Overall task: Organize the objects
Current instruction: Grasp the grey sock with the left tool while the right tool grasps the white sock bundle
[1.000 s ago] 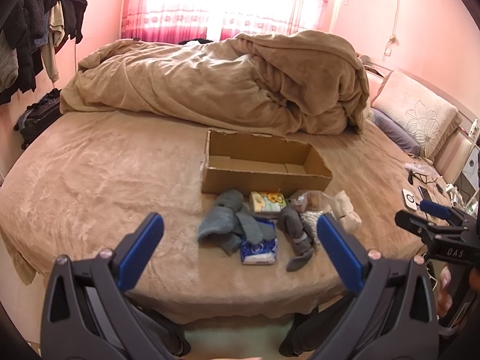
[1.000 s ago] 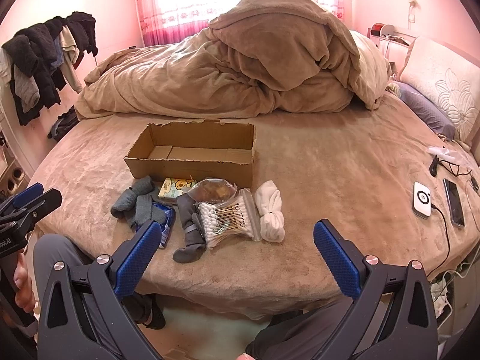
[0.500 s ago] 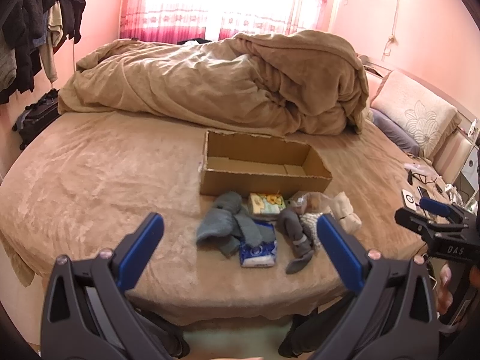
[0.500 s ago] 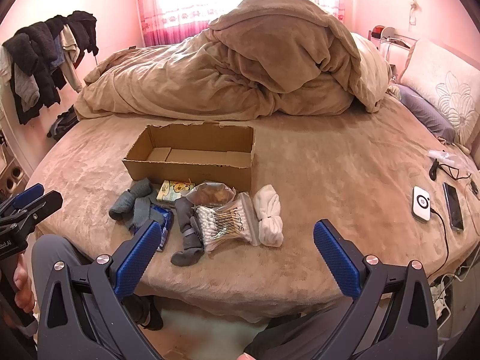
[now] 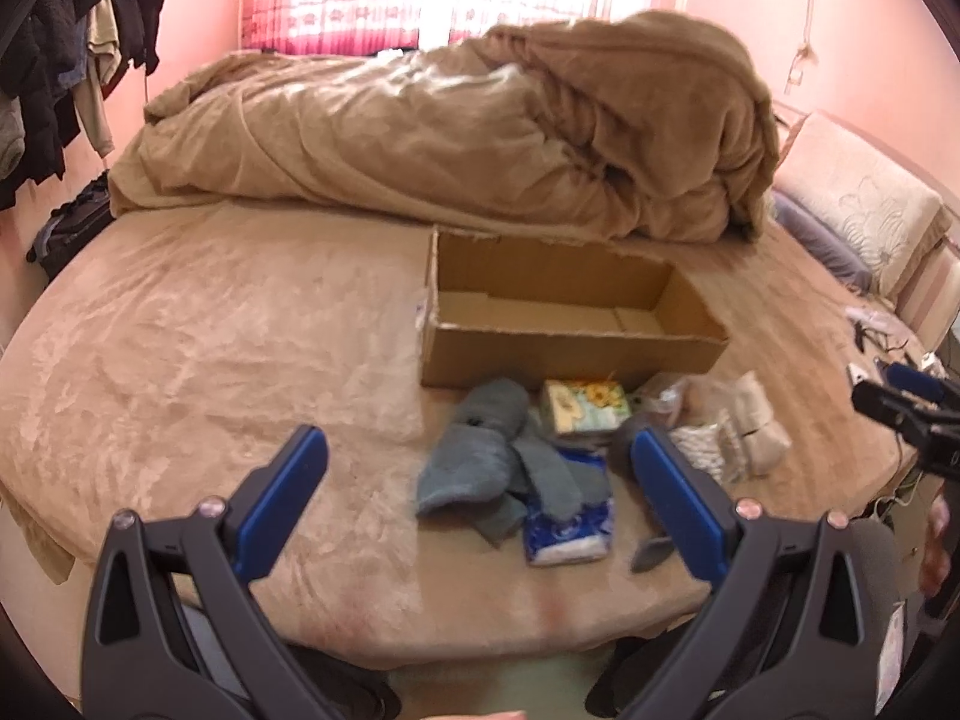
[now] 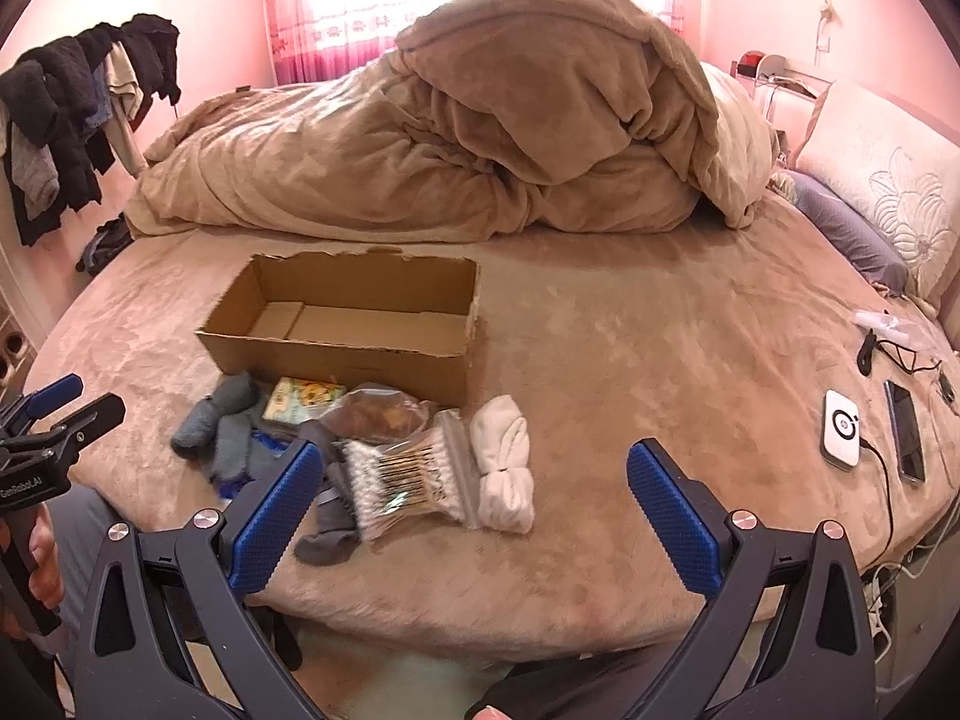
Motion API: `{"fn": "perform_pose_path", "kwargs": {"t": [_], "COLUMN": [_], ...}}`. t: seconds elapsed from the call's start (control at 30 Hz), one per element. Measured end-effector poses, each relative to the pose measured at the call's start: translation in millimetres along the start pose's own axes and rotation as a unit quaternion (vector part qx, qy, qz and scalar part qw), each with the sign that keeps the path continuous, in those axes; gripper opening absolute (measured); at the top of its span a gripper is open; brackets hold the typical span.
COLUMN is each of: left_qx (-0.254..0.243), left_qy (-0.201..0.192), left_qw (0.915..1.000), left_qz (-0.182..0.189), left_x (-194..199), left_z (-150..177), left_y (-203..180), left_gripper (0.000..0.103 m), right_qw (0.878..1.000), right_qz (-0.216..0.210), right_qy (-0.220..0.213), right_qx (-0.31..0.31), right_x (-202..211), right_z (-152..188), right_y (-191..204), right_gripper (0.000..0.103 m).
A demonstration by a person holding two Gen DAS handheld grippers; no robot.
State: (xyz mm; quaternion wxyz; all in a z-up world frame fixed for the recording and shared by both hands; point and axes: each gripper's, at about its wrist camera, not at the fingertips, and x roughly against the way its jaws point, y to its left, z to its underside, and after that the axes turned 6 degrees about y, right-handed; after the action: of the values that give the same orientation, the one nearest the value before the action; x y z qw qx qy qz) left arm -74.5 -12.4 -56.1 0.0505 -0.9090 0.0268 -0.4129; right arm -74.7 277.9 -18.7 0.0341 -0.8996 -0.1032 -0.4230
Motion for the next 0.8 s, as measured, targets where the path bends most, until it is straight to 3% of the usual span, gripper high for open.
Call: {"fn": "perform_pose_path", "kwargs": {"t": [0.23,0.3,0.43,0.53,0.67,0.7,0.77,0.8], "left_qx": [-0.001,0.000,0.001,0.012,0.000,-0.004,-0.004,-0.005], "left_qy": [0.044,0.053,0.074,0.095,0.099,0.098,0.098,0.096], "left_qw": [0.9989,0.9985,0.9972,0.9951,0.9946,0.9946,0.9938,0.9939], "left_qz": [-0.014,-0.010,-0.004,0.024,0.032,0.036,0.052,0.053], "left_x": [-68,-82,-103,-118,-128,-127,-124,-121], "left_z": [-2,-2,-1,2,8,9,10,11], "left_y": [9,11,16,22,19,18,15,13], "left_gripper": [0.101,0.093,0.089,0.083,0.072,0.061,0.051,0.048], "right_qw": [0.999,0.999,0.998,0.996,0.994,0.994,0.992,0.991], "right_qz": [0.009,0.013,0.017,0.015,-0.003,-0.009,-0.037,-0.052], "right_qy": [0.032,0.042,0.064,0.084,0.104,0.110,0.117,0.117], "right_qx": [0.014,0.016,0.007,-0.001,-0.017,-0.019,-0.029,-0.036], "right_x": [-51,-65,-98,-120,-142,-146,-153,-153], "right_z": [-4,-5,-4,-4,2,5,9,11], "right_y": [-8,-11,-22,-29,-39,-41,-45,-47], "right_gripper": [0.103,0.103,0.094,0.087,0.081,0.075,0.061,0.048]}}
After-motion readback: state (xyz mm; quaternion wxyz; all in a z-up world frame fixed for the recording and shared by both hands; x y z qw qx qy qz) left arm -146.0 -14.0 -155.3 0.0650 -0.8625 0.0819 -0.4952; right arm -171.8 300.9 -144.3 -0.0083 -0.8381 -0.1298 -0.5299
